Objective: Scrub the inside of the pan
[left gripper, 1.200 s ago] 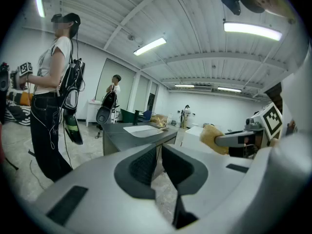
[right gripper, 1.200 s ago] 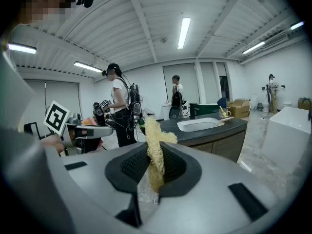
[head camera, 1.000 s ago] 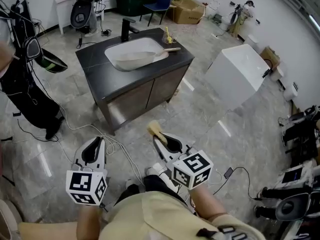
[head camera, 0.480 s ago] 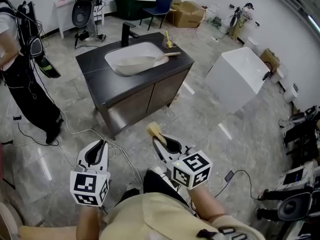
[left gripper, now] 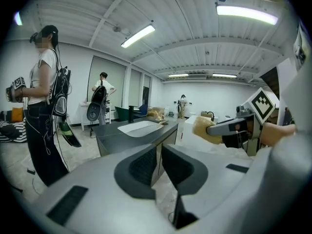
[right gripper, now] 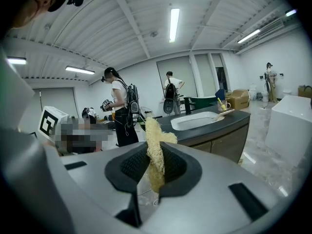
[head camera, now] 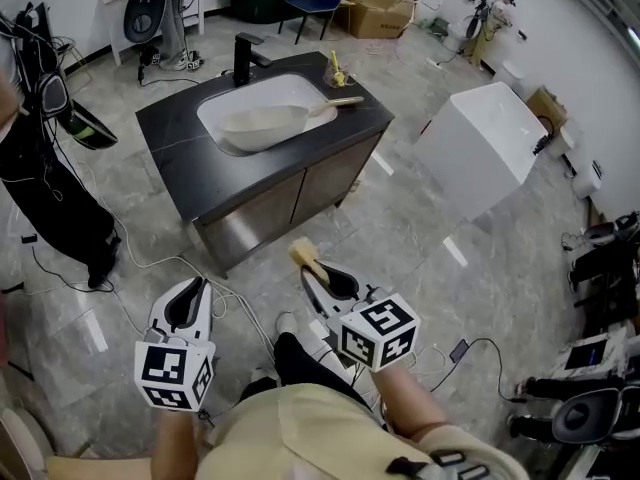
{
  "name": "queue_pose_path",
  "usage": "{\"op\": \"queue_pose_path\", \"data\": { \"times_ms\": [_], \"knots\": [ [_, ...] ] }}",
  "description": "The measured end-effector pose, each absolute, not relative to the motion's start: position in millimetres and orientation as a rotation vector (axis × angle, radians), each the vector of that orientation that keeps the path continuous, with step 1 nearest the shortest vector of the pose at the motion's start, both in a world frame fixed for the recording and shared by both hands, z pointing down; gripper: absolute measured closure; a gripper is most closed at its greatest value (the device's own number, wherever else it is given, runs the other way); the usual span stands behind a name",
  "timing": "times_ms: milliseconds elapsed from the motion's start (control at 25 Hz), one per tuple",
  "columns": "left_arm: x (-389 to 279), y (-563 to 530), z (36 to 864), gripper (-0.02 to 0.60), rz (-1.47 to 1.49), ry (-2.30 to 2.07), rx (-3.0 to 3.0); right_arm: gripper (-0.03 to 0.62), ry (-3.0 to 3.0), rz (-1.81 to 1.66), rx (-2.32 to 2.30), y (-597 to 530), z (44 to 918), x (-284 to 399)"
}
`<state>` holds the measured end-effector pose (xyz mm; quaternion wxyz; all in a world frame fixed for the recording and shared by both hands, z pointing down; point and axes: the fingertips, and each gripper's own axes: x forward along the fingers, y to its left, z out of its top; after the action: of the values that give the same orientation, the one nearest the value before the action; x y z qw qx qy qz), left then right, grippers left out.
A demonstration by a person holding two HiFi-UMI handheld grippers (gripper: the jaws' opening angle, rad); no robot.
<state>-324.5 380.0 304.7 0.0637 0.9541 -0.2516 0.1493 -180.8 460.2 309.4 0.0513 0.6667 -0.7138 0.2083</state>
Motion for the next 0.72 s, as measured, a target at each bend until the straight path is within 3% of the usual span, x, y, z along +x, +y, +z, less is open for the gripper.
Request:
{"op": "queue_pose_path", "data": {
  "times_ms": [720],
  "knots": [
    [-183.7,280.7,330.1,0.538,0.509,-0.719,2.718,0.533,-2.219,0.702,1.960,360.4,329.8,-42.9]
  ]
}}
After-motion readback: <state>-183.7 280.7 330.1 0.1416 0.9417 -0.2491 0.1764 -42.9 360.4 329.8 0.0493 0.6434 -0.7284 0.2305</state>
